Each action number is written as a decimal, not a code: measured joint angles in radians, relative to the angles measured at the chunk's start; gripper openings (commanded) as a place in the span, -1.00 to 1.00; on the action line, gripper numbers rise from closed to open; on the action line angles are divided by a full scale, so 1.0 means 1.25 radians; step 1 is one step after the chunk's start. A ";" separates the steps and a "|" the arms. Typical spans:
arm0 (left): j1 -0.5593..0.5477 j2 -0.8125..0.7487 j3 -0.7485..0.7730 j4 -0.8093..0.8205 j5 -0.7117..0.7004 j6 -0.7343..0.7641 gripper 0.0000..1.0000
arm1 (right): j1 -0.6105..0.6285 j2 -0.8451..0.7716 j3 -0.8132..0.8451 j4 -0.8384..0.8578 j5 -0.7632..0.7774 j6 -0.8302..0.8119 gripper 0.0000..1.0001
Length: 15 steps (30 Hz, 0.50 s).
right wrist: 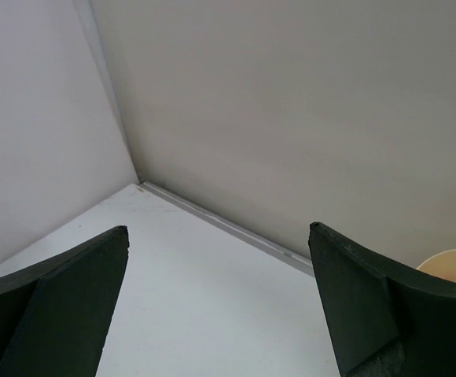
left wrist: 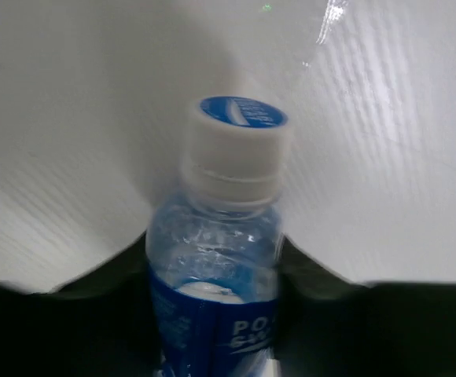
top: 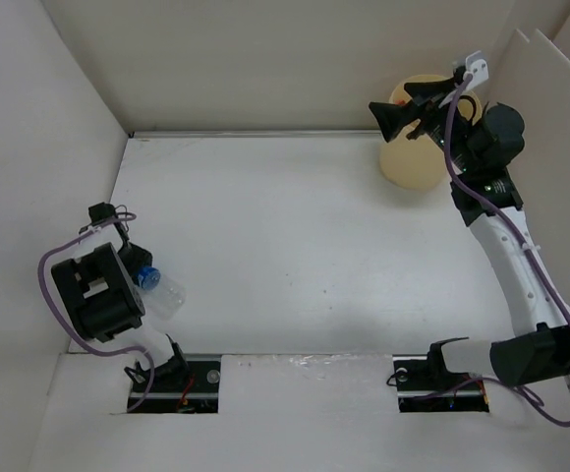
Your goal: Put the plastic bottles in the bin
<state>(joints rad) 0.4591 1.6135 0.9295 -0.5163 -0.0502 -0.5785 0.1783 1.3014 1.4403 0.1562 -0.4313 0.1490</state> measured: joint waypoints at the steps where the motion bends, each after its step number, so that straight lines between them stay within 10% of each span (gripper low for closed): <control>1: -0.009 0.000 0.000 0.004 0.000 0.000 -1.00 | 0.005 -0.006 -0.004 0.001 -0.003 -0.002 1.00; 8: -0.132 0.006 0.020 0.054 0.054 0.013 -1.00 | 0.095 -0.067 -0.123 0.019 -0.059 -0.040 1.00; 15: -0.437 -0.061 0.198 0.122 0.107 0.067 -1.00 | 0.312 -0.064 -0.405 0.101 -0.103 -0.075 1.00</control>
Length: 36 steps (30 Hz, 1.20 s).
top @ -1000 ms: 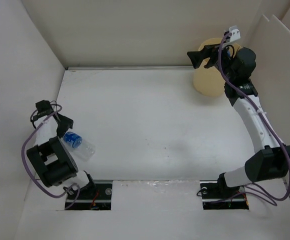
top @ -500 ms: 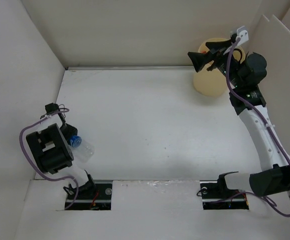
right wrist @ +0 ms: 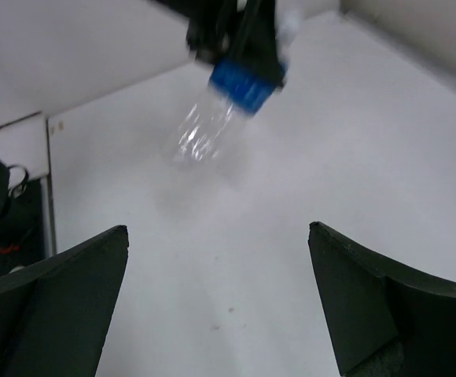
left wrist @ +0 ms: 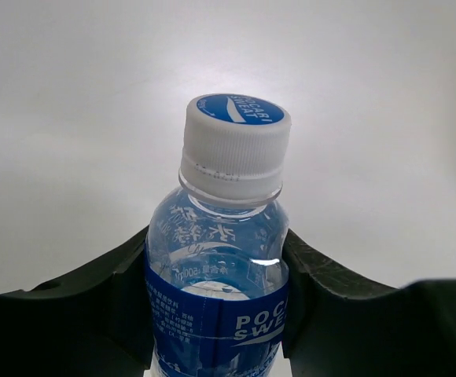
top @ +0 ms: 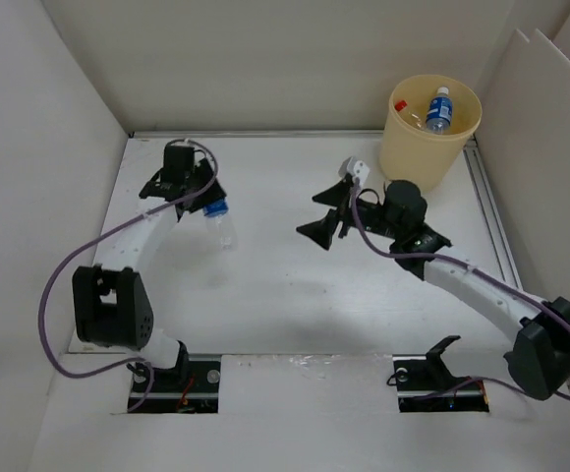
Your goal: Put the plastic bottles in the bin
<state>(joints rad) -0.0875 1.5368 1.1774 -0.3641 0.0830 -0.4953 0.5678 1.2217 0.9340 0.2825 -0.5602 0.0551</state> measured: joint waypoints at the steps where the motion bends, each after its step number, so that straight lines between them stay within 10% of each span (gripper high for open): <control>1: -0.045 -0.031 0.026 0.025 0.002 0.008 -1.00 | 0.014 0.013 -0.037 0.029 -0.006 0.011 1.00; 12: -0.357 -0.300 0.079 0.319 0.063 0.066 -1.00 | 0.055 0.137 -0.038 0.285 -0.040 0.173 1.00; 36: -0.423 -0.333 -0.025 0.419 0.160 0.107 -1.00 | 0.098 0.289 0.118 0.524 -0.082 0.356 0.91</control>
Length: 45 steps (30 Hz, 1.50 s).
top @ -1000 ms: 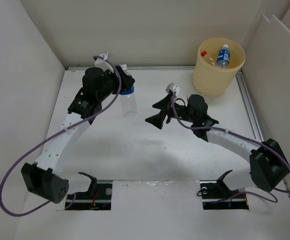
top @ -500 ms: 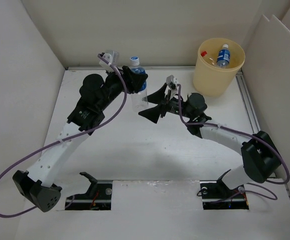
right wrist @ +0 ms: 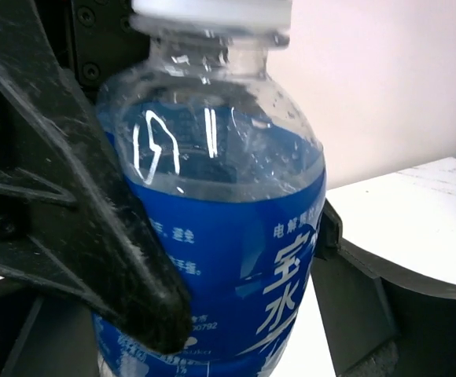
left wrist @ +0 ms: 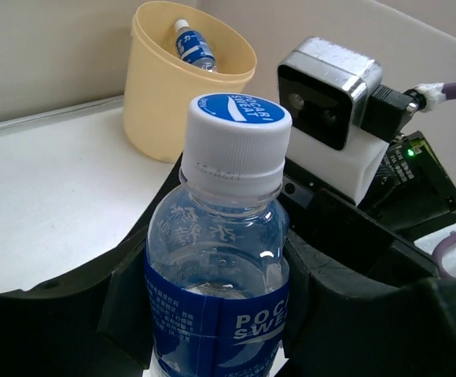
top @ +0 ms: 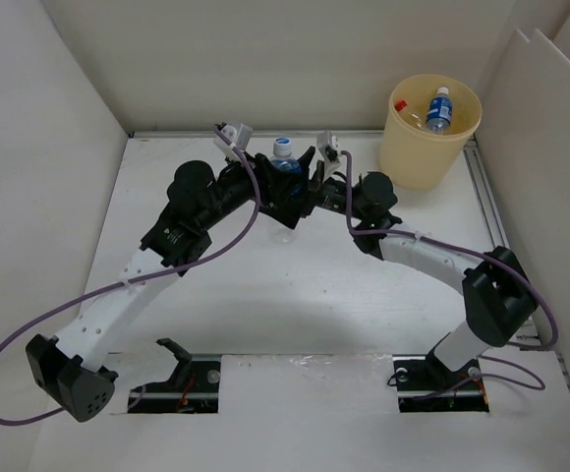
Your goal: Put the plastic bottles in the bin
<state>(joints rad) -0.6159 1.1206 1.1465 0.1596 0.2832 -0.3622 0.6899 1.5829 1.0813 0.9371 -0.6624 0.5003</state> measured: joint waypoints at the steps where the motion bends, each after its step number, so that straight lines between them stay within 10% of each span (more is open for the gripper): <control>1: 0.000 -0.003 0.000 -0.001 0.000 -0.001 -1.00 | 0.003 0.000 0.000 0.002 0.000 0.000 0.91; 5: -0.003 -0.019 -0.001 -0.002 -0.013 0.002 -1.00 | 0.015 0.002 0.000 0.022 0.004 0.001 0.45; 9: -0.002 -0.026 -0.001 -0.011 -0.032 0.020 -1.00 | 0.019 0.008 0.000 0.036 -0.001 0.010 -0.95; 10: -0.002 -0.029 -0.002 -0.020 -0.038 0.023 -0.79 | 0.019 0.013 0.000 0.037 -0.002 0.015 -1.00; 12: -0.002 -0.031 -0.002 -0.029 -0.048 0.019 0.81 | 0.020 0.019 0.000 0.042 -0.003 0.024 -1.00; 13: -0.003 -0.031 -0.002 -0.031 -0.059 0.014 1.00 | 0.019 0.020 0.000 0.040 -0.003 0.027 -1.00; 26: -0.005 -0.081 0.137 -0.284 -0.340 -0.109 1.00 | -0.394 0.139 0.349 -0.261 -0.015 -0.062 -1.00; 36: -0.005 -0.175 -0.125 -0.335 -0.306 -0.122 1.00 | -0.634 0.234 0.495 -0.302 0.132 -0.017 -1.00; 41: -0.005 -0.227 -0.163 -0.343 -0.290 -0.128 1.00 | -0.661 0.306 0.608 -0.381 0.208 -0.017 -0.60; 43: -0.005 -0.257 -0.163 -0.344 -0.288 -0.134 1.00 | -0.668 0.334 0.664 -0.417 0.231 -0.027 0.21; 44: -0.005 -0.273 -0.163 -0.347 -0.289 -0.136 1.00 | -0.672 0.341 0.682 -0.432 0.241 -0.033 0.99; 45: -0.005 -0.290 -0.163 -0.349 -0.289 -0.139 1.00 | -0.675 0.345 0.693 -0.447 0.249 -0.035 1.00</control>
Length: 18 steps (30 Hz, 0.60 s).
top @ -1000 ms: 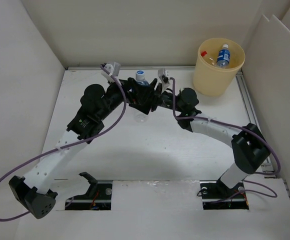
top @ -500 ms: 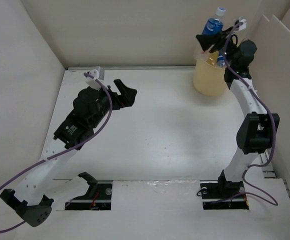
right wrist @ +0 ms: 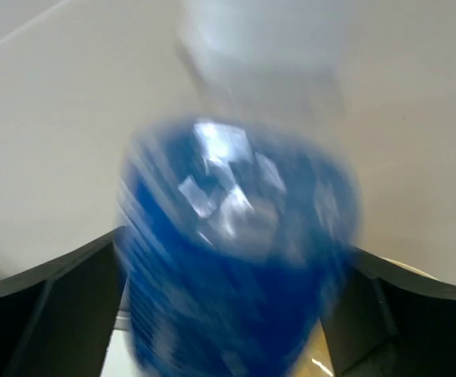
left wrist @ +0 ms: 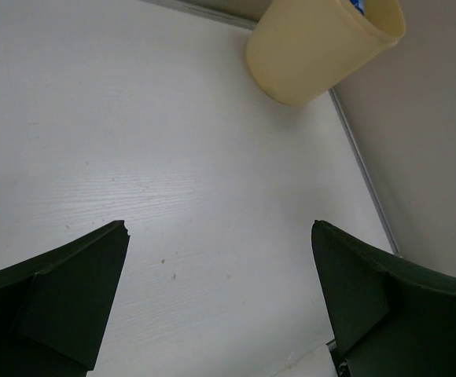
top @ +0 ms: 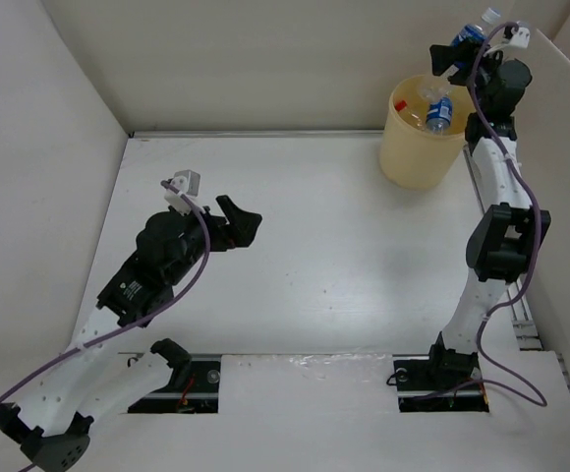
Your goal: Put the plastic bottles in the bin
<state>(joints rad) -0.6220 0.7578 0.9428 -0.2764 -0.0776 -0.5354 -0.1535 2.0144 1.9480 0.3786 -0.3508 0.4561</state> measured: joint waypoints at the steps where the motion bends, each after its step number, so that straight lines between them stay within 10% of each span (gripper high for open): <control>1: 0.000 -0.010 0.000 -0.002 0.000 -0.002 1.00 | -0.003 0.004 0.013 -0.013 0.007 -0.014 1.00; 18: 0.000 -0.015 0.022 -0.127 -0.114 0.000 1.00 | 0.018 -0.117 -0.041 -0.246 -0.007 -0.143 1.00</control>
<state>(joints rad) -0.6220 0.7395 0.9699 -0.4347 -0.2203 -0.5350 -0.1314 1.8675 1.8969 0.0711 -0.3592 0.2771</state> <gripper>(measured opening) 0.997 0.999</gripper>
